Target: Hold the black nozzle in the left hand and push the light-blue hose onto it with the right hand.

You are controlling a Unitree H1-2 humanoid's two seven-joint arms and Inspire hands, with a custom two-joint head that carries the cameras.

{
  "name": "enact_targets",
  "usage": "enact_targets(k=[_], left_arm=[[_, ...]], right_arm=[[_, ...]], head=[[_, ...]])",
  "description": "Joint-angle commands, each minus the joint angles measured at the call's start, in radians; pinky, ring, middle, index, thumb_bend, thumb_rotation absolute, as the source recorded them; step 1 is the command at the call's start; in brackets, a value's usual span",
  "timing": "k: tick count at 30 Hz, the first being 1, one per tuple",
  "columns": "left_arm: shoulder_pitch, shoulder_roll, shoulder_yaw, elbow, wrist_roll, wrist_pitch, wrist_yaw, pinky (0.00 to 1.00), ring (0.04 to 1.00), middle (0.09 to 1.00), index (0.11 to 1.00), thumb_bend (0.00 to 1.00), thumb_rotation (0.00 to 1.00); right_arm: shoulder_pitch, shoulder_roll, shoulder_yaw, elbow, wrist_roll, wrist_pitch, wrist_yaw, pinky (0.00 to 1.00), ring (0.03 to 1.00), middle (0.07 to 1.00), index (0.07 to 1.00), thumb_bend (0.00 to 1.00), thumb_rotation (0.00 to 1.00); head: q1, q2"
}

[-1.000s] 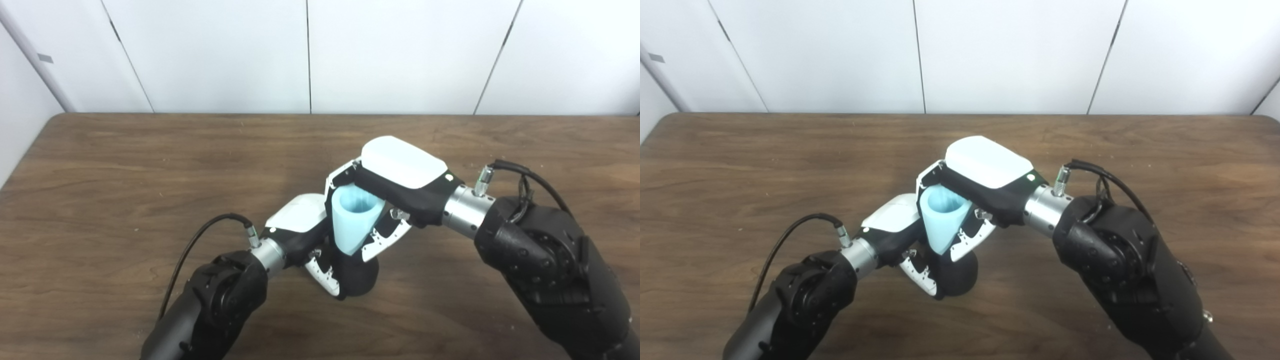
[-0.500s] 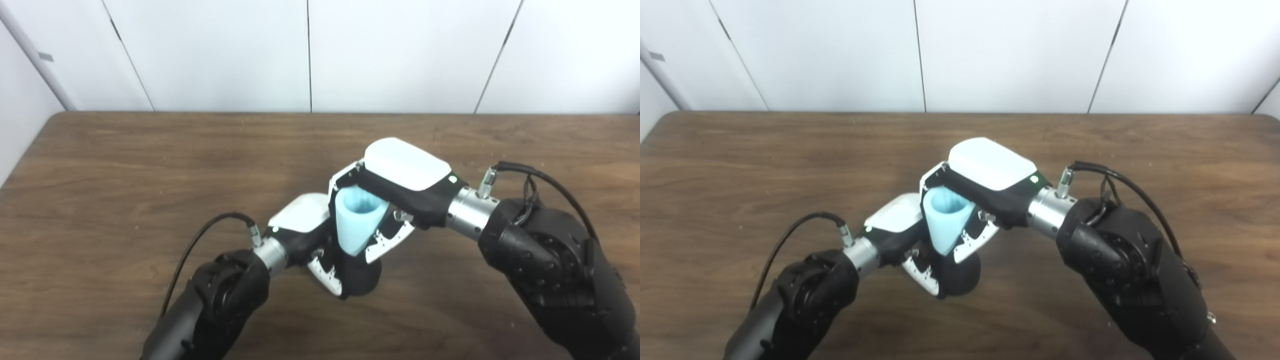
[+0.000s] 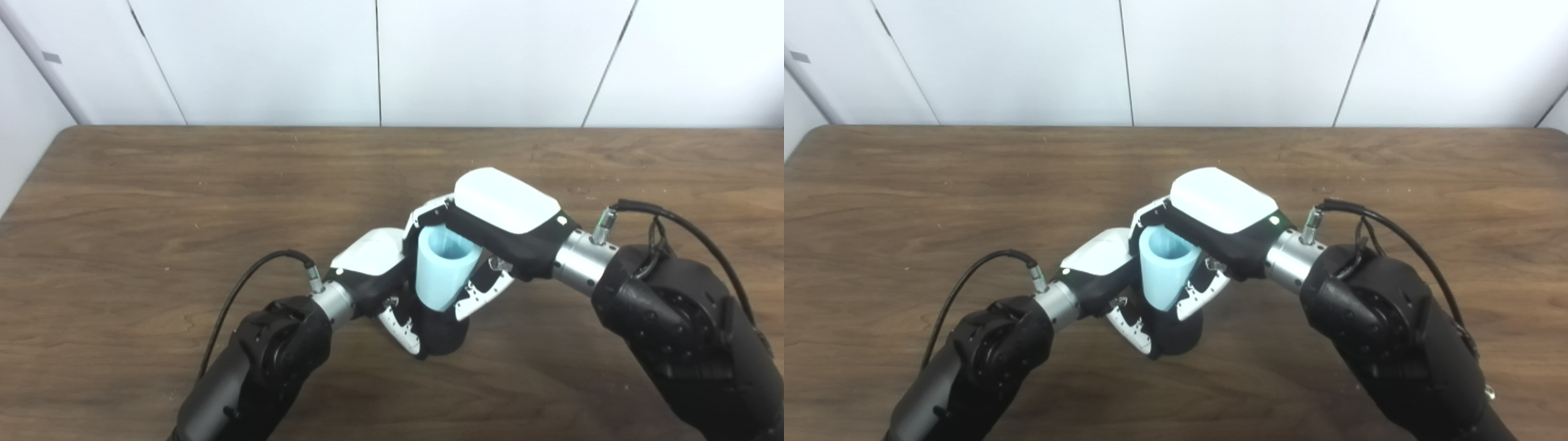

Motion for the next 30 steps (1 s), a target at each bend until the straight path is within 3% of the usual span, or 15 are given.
enact_targets(k=[1, 7, 14, 22, 25, 30], left_arm=[[0.007, 0.005, -0.012, 0.009, -0.002, 0.004, -0.035, 0.62, 0.642, 0.547, 0.456, 0.51, 0.00], [0.004, 0.006, -0.012, 0.010, -0.003, 0.002, -0.037, 0.62, 0.642, 0.547, 0.455, 0.51, 0.00], [0.005, 0.007, -0.012, 0.009, -0.002, -0.002, -0.035, 0.63, 0.650, 0.550, 0.453, 0.51, 0.00], [0.008, 0.005, -0.013, 0.018, -0.001, -0.005, -0.031, 0.58, 0.615, 0.520, 0.477, 0.52, 0.00], [0.009, 0.006, -0.014, 0.019, 0.001, -0.006, -0.031, 0.56, 0.600, 0.509, 0.482, 0.52, 0.00], [0.006, 0.006, -0.013, 0.020, 0.002, -0.002, -0.035, 0.61, 0.651, 0.560, 0.457, 0.51, 0.00]], right_arm=[[0.003, -0.042, 0.014, 0.001, -0.019, -0.021, 0.057, 0.93, 0.884, 0.838, 0.810, 0.87, 0.19], [-0.028, -0.063, 0.012, -0.005, -0.037, -0.055, 0.088, 1.00, 0.991, 0.945, 0.899, 0.91, 0.30], [-0.028, -0.067, -0.015, -0.015, -0.039, -0.099, 0.066, 1.00, 1.000, 0.992, 0.959, 0.90, 0.46], [-0.051, -0.071, -0.066, -0.049, -0.086, -0.210, 0.024, 1.00, 1.000, 1.000, 0.999, 0.70, 0.75], [-0.053, -0.068, -0.094, -0.066, -0.080, -0.227, 0.026, 1.00, 1.000, 1.000, 1.000, 0.69, 0.79], [-0.038, -0.063, -0.152, -0.128, -0.031, -0.226, 0.024, 1.00, 1.000, 1.000, 1.000, 0.69, 0.89]], head=[[0.001, 0.001], [0.001, 0.000], [-0.001, -0.001], [0.003, -0.002], [0.002, -0.002], [0.005, -0.002]])
